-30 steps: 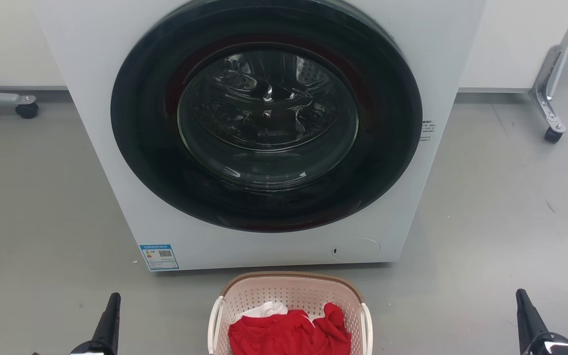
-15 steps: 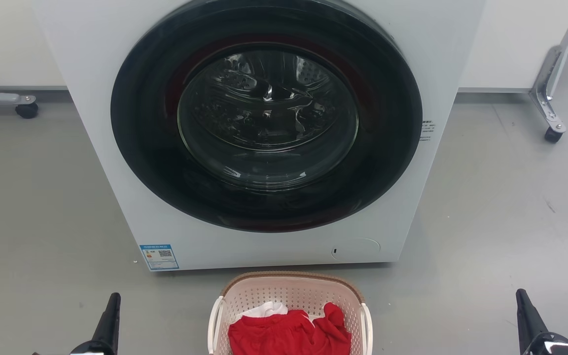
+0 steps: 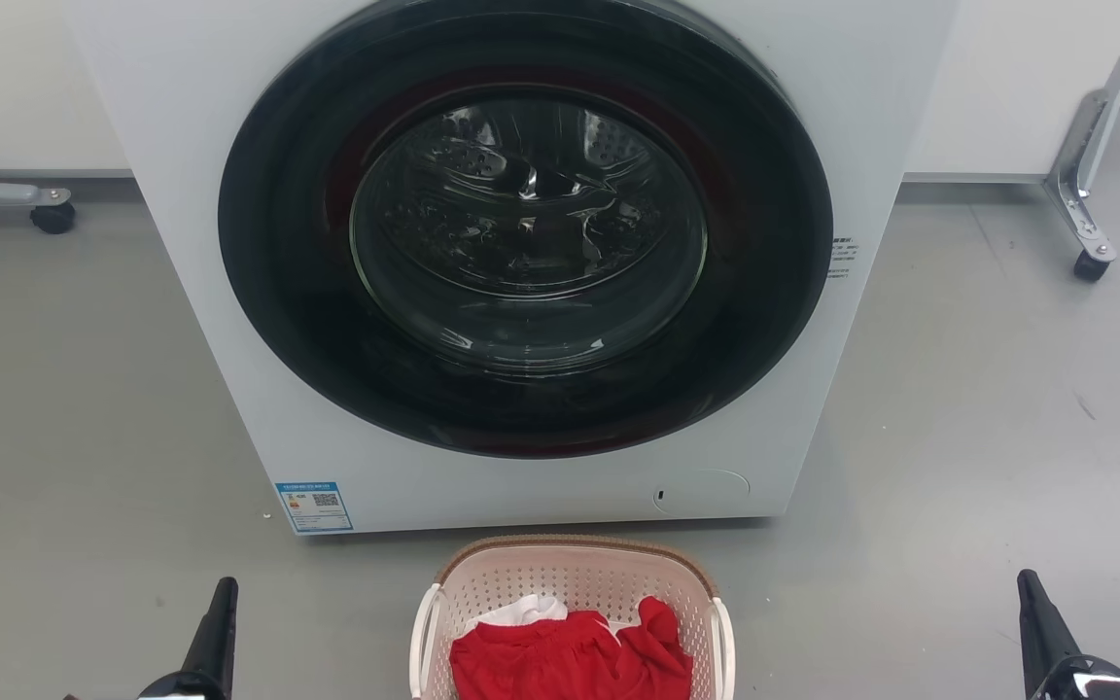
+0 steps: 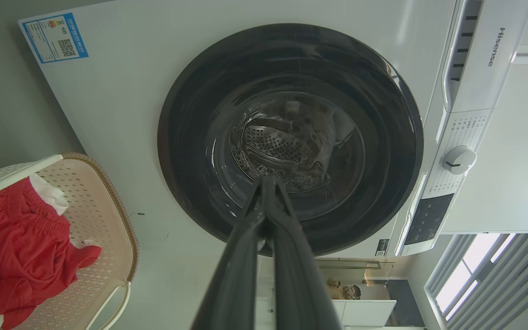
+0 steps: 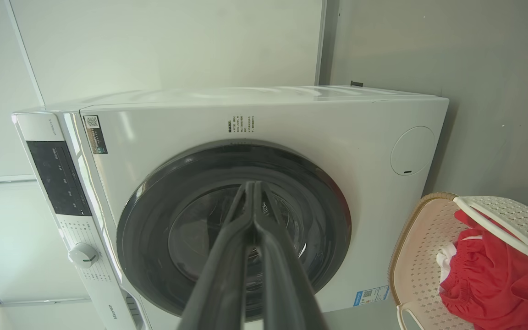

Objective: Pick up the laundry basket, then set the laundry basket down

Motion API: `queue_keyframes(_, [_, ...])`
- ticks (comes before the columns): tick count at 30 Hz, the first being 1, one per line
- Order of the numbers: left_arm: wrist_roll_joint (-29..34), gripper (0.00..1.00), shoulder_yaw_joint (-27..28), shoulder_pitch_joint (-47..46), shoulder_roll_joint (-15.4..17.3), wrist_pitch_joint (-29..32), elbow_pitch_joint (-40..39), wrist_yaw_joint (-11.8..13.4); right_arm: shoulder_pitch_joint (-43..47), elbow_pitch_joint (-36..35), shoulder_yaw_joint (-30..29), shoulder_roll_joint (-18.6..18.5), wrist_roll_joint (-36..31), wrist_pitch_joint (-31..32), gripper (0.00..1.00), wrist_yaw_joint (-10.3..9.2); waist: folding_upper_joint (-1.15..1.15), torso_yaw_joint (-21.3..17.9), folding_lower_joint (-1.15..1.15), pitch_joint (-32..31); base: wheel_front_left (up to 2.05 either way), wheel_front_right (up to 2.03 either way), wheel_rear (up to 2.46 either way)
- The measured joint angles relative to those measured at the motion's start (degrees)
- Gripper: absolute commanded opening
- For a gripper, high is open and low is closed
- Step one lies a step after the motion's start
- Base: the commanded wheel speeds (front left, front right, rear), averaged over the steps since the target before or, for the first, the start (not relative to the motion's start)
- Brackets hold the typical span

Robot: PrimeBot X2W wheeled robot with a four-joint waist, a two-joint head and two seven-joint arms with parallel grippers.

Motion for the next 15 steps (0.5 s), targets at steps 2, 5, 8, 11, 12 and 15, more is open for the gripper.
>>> queue_keyframes(2, [0.00, 0.00, 0.00, 0.00, 0.00, 0.00, 0.00, 0.01, 0.00, 0.00, 0.00, 0.00, 0.00, 0.00, 0.00, 0.00, 0.00, 0.00, 0.00, 0.00, 0.00, 0.00, 0.00])
queue_keyframes(5, [0.00, 0.00, 0.00, 0.00, 0.00, 0.00, 0.00, 0.01, 0.00, 0.00, 0.00, 0.00, 0.00, 0.00, 0.00, 0.00, 0.00, 0.00, 0.00, 0.00, 0.00, 0.00, 0.00])
queue_keyframes(8, [0.00, 0.00, 0.00, 0.00, 0.00, 0.00, -0.01, 0.01, 0.00, 0.00, 0.00, 0.00, 0.00, 0.00, 0.00, 0.00, 0.00, 0.00, 0.00, 0.00, 0.00, 0.00, 0.00])
queue_keyframes(11, [0.00, 0.00, 0.00, 0.00, 0.00, 0.00, -0.01, 0.01, 0.00, 0.00, 0.00, 0.00, 0.00, 0.00, 0.00, 0.00, 0.00, 0.00, 0.00, 0.00, 0.00, 0.00, 0.00])
queue_keyframes(12, [0.00, 0.00, 0.00, 0.00, 0.00, 0.00, -0.01, 0.01, 0.00, -0.01, 0.00, 0.00, 0.00, 0.00, 0.00, 0.00, 0.00, 0.00, 0.00, 0.00, 0.00, 0.00, 0.00])
queue_keyframes(15, [0.00, 0.00, 0.00, 0.00, 0.00, 0.01, -0.01, 0.01, 0.00, -0.01, 0.00, 0.00, 0.00, 0.00, 0.00, 0.00, 0.00, 0.00, 0.00, 0.00, 0.00, 0.00, 0.00])
